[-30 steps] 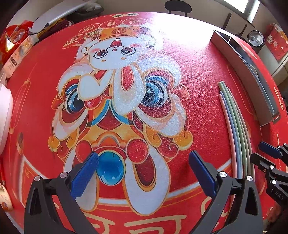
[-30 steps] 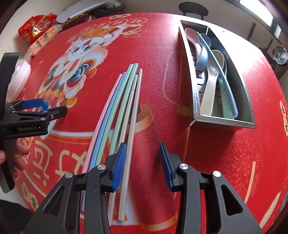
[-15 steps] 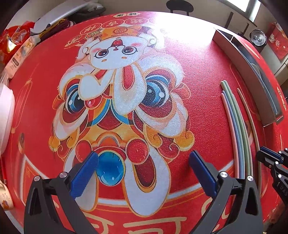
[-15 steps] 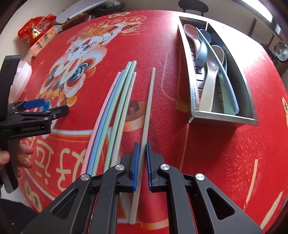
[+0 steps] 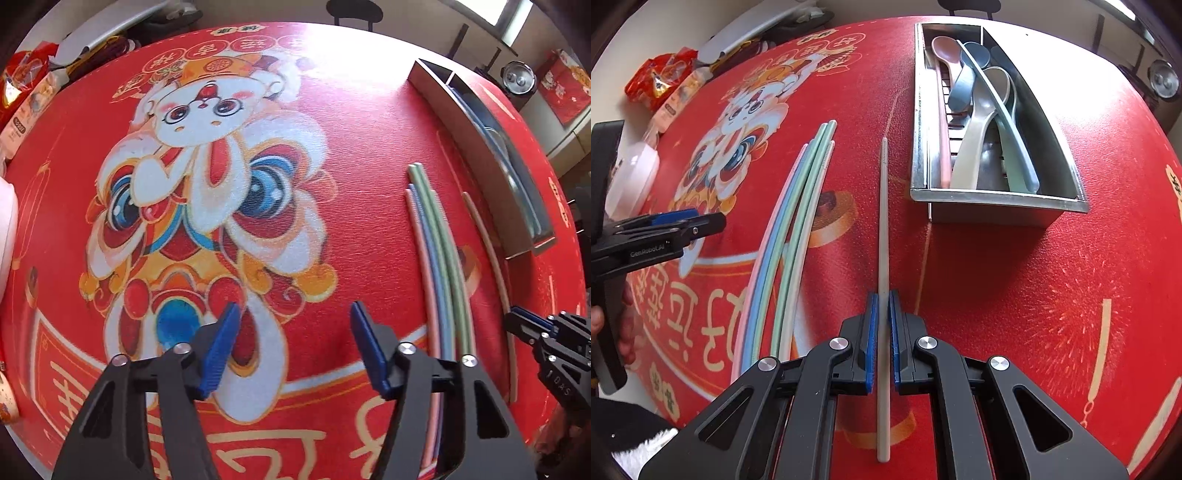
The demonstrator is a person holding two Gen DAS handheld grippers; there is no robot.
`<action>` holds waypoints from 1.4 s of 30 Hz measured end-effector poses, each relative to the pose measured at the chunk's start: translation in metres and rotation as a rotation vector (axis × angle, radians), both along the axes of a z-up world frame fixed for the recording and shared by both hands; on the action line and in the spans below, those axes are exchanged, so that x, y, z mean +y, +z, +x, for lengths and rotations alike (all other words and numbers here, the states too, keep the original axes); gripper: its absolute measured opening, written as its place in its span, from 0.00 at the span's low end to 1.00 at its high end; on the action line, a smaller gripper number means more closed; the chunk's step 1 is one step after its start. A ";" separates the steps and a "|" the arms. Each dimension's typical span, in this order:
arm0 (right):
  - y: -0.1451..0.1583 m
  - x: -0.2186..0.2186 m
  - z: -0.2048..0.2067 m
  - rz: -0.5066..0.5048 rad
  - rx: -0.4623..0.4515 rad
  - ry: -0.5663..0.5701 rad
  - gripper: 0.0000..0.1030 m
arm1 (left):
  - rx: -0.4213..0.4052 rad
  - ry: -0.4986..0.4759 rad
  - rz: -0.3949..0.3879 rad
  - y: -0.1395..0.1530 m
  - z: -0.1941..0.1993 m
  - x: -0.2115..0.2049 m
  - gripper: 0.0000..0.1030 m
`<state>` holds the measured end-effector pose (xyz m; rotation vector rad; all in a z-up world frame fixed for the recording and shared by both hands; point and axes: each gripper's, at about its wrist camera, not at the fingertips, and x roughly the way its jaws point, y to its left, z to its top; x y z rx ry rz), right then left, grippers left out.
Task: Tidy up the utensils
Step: 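Close the right tool on a white chopstick, then grasp a pink chopstick with the left tool while the right holds the white one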
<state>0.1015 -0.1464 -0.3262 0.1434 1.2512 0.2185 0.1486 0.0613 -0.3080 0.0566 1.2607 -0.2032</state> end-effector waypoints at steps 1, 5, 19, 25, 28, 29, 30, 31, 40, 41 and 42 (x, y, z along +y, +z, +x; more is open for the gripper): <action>0.000 -0.001 0.000 0.004 0.002 0.004 0.06 | 0.001 -0.017 -0.012 0.001 -0.003 -0.006 0.45; -0.001 -0.004 0.000 0.021 0.003 0.022 0.06 | 0.010 -0.085 -0.055 0.004 -0.015 -0.032 0.19; -0.001 -0.007 0.001 0.046 0.001 0.095 0.06 | 0.055 -0.083 -0.138 -0.002 -0.017 -0.054 0.17; -0.002 -0.008 0.002 0.050 0.001 0.112 0.06 | 0.047 -0.078 -0.115 -0.004 -0.018 -0.059 0.17; -0.002 -0.008 0.002 0.051 0.002 0.115 0.06 | 0.031 -0.085 -0.089 -0.006 -0.015 -0.066 0.17; -0.002 -0.008 0.002 0.051 0.002 0.114 0.06 | 0.024 -0.087 -0.075 -0.006 -0.013 -0.068 0.17; -0.002 -0.008 0.002 0.051 0.001 0.114 0.06 | 0.018 -0.087 -0.068 -0.006 -0.010 -0.070 0.17; -0.002 -0.008 0.002 0.051 0.001 0.114 0.06 | 0.012 -0.087 -0.060 -0.006 -0.008 -0.072 0.17; -0.002 -0.009 0.002 0.055 0.004 0.103 0.06 | 0.014 -0.042 -0.047 -0.007 -0.005 -0.056 0.06; -0.002 -0.008 0.002 0.054 0.004 0.103 0.06 | 0.019 -0.021 -0.061 -0.007 -0.004 -0.049 0.06; -0.002 -0.008 0.002 0.054 0.005 0.102 0.06 | 0.021 -0.005 -0.074 -0.007 -0.003 -0.041 0.06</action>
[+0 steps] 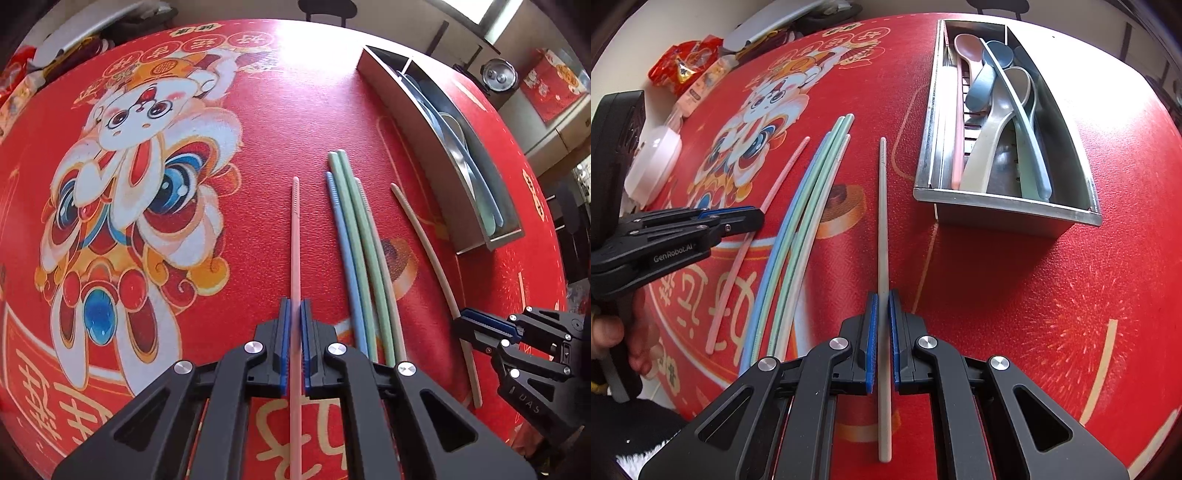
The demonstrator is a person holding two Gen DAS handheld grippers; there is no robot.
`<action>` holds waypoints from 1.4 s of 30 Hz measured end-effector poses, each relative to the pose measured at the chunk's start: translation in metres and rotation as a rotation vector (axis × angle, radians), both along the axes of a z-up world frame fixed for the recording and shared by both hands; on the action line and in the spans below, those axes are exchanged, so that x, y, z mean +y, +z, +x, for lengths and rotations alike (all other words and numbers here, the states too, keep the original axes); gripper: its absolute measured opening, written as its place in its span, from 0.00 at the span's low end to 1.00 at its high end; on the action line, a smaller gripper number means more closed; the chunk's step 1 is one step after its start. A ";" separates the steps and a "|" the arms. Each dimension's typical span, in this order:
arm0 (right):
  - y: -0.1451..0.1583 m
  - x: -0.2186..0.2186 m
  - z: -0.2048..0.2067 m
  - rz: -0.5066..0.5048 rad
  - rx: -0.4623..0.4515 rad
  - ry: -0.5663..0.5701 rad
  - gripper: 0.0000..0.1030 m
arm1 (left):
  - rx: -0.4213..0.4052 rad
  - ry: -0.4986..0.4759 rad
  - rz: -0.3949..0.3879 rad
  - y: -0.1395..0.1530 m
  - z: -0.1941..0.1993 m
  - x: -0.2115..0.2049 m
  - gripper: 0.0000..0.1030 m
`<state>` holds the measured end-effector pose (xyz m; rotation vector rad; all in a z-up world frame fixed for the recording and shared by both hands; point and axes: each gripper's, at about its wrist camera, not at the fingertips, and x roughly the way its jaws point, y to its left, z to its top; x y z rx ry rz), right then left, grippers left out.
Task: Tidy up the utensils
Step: 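Grasp a pink chopstick with the left tool while the right holds the white one, then lift the pink and white chopsticks off the mat with both tools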
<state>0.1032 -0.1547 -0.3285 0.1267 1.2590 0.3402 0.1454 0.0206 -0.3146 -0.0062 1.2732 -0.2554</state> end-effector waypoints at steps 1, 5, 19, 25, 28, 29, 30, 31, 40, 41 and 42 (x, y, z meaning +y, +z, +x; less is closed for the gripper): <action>0.000 0.000 0.000 -0.001 0.000 -0.001 0.06 | 0.002 0.013 -0.013 0.000 0.002 0.006 0.06; 0.000 0.001 0.000 -0.003 0.001 -0.004 0.06 | -0.003 0.040 -0.012 0.001 0.004 0.019 0.06; 0.000 0.003 0.001 -0.016 0.004 -0.009 0.06 | 0.025 0.033 -0.023 0.003 -0.026 0.035 0.06; 0.000 0.003 0.002 -0.025 0.008 -0.012 0.06 | 0.000 0.014 -0.006 0.003 -0.028 0.031 0.06; 0.000 0.004 0.001 -0.027 0.007 -0.015 0.06 | -0.011 0.013 -0.014 0.003 -0.027 0.030 0.06; 0.000 0.004 0.001 -0.027 0.007 -0.015 0.06 | -0.012 0.013 -0.020 0.003 -0.026 0.030 0.06; 0.000 0.004 0.001 -0.027 0.006 -0.017 0.06 | -0.011 0.013 -0.032 0.003 -0.024 0.032 0.06; 0.000 0.004 0.001 -0.026 0.005 -0.018 0.06 | -0.006 0.017 -0.048 0.002 -0.019 0.031 0.06; 0.000 0.003 0.003 -0.015 0.020 -0.022 0.06 | 0.020 0.060 -0.160 0.005 -0.012 0.048 0.05; 0.000 0.003 0.004 -0.011 0.023 -0.023 0.06 | 0.014 0.063 -0.167 0.008 -0.013 0.050 0.05; 0.000 0.002 0.004 0.002 0.030 -0.026 0.06 | 0.005 0.065 -0.175 0.012 -0.013 0.052 0.05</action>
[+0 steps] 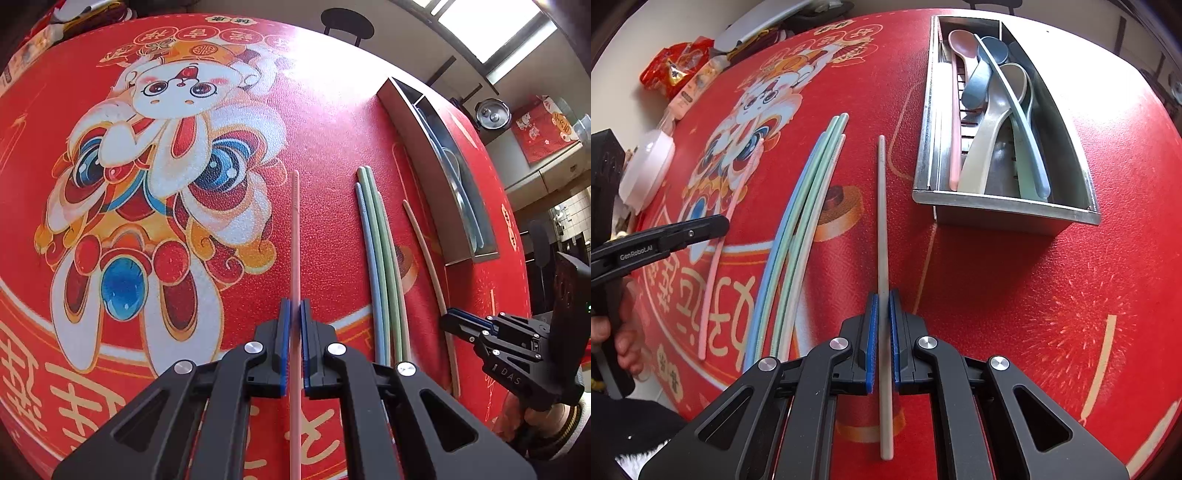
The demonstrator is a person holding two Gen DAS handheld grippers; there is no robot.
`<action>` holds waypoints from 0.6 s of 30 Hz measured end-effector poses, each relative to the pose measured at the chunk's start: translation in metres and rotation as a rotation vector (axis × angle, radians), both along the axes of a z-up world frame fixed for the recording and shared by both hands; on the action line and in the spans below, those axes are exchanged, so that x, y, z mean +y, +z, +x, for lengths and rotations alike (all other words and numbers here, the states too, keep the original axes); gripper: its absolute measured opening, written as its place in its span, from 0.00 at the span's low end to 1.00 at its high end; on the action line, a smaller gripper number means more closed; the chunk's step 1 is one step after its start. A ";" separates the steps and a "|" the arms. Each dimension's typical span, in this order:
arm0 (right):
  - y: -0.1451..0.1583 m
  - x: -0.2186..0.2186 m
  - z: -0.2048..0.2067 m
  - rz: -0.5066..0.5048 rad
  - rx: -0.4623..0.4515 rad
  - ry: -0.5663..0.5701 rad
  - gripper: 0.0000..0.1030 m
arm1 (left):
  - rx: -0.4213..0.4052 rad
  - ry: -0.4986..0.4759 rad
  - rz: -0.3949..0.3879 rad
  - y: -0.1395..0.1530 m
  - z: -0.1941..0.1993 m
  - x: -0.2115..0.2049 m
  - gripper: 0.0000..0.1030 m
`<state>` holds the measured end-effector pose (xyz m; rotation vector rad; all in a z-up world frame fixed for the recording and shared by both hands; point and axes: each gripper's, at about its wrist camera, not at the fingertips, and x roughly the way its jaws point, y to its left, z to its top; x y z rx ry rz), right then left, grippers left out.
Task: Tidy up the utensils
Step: 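Lift the pink and white chopsticks off the mat with both tools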
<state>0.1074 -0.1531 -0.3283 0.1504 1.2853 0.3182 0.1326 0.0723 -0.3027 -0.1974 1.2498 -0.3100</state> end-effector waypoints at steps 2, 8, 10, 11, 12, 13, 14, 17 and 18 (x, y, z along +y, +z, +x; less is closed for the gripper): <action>0.003 -0.001 -0.001 0.024 0.000 -0.007 0.06 | -0.016 0.003 -0.014 0.008 0.000 0.004 0.05; 0.018 0.002 0.000 0.059 -0.032 -0.004 0.06 | -0.047 0.018 -0.052 0.027 0.001 0.015 0.05; 0.021 0.004 0.001 0.063 -0.039 -0.002 0.06 | -0.053 0.016 -0.054 0.030 0.001 0.017 0.05; 0.022 0.004 0.001 0.062 -0.041 -0.002 0.06 | -0.051 0.016 -0.049 0.029 0.002 0.017 0.05; 0.022 0.004 0.002 0.061 -0.040 -0.003 0.06 | -0.045 0.018 -0.044 0.027 0.002 0.018 0.05; 0.022 0.004 0.002 0.061 -0.038 -0.004 0.06 | -0.038 0.016 -0.038 0.023 0.003 0.017 0.05; 0.021 0.004 0.002 0.059 -0.035 -0.007 0.06 | -0.031 0.010 -0.030 0.019 0.004 0.013 0.05; 0.019 0.002 0.002 0.056 -0.027 -0.016 0.06 | -0.024 -0.020 0.019 0.006 0.006 0.005 0.05; 0.017 0.002 0.002 0.055 -0.023 -0.017 0.06 | -0.022 -0.027 0.031 0.002 0.007 0.002 0.05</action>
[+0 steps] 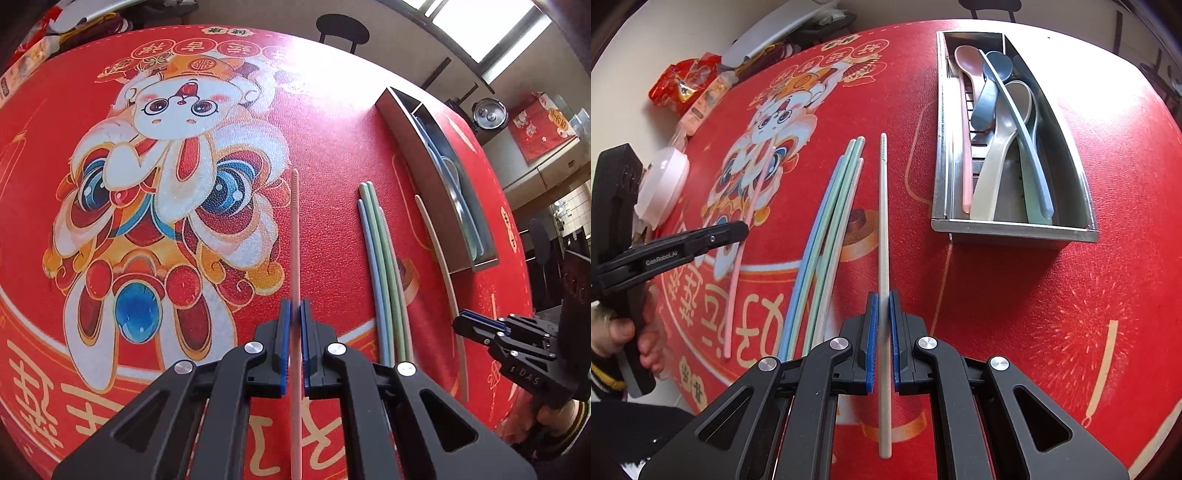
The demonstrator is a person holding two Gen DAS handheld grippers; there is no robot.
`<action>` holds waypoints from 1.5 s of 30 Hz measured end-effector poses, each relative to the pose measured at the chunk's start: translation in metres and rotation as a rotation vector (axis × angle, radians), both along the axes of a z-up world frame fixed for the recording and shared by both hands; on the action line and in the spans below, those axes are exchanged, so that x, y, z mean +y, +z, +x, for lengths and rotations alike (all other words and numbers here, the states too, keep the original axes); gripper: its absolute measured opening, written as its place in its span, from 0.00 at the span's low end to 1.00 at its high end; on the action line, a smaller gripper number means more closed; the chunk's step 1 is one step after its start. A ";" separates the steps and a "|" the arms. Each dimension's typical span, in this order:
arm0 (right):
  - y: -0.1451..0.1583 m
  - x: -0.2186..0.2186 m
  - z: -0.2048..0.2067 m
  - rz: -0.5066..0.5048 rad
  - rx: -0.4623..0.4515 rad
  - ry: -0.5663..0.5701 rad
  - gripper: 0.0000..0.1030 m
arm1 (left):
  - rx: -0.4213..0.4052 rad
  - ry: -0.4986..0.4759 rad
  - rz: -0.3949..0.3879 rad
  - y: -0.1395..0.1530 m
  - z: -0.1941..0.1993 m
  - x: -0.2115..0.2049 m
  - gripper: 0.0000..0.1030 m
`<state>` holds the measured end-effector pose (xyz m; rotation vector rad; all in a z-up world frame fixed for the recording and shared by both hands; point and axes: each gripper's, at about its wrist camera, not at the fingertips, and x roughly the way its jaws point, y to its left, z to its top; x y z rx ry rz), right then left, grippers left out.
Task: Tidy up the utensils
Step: 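Lift the pink and white chopsticks off the mat with both tools, then carry the pink and white chopsticks over the steel caddy and lower them in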
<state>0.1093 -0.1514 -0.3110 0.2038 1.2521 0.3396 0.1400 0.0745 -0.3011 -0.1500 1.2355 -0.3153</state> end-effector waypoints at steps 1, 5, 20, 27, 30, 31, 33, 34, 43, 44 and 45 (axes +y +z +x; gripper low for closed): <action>-0.001 0.000 0.000 -0.001 0.003 -0.001 0.06 | 0.003 -0.006 0.010 -0.004 0.002 -0.003 0.05; -0.003 0.001 -0.002 -0.007 0.009 0.000 0.06 | -0.008 -0.024 0.041 -0.011 0.009 -0.011 0.05; -0.003 -0.007 -0.005 0.000 0.009 -0.026 0.06 | -0.017 -0.116 0.145 -0.010 -0.010 -0.024 0.07; -0.002 -0.007 -0.005 0.005 0.008 -0.027 0.06 | -0.031 -0.116 0.124 -0.011 -0.018 -0.022 0.06; 0.001 -0.007 -0.005 0.008 0.001 -0.024 0.06 | -0.009 -0.085 0.061 -0.008 -0.016 -0.013 0.05; 0.002 -0.008 -0.005 0.011 -0.002 -0.025 0.06 | -0.011 -0.076 0.045 -0.004 -0.015 -0.011 0.05; 0.005 -0.010 -0.006 0.017 -0.009 -0.031 0.06 | -0.018 -0.059 0.012 0.006 -0.010 -0.008 0.05; 0.008 -0.011 -0.005 0.023 -0.013 -0.036 0.06 | -0.023 -0.050 -0.001 0.012 -0.007 -0.007 0.05; 0.042 -0.036 0.015 0.087 -0.079 -0.119 0.06 | -0.049 0.000 -0.136 0.056 0.040 -0.026 0.05; 0.046 -0.042 0.020 0.087 -0.089 -0.131 0.06 | -0.047 -0.001 -0.150 0.059 0.047 -0.034 0.05; 0.050 -0.048 0.026 0.082 -0.099 -0.141 0.06 | -0.045 -0.001 -0.163 0.060 0.053 -0.040 0.05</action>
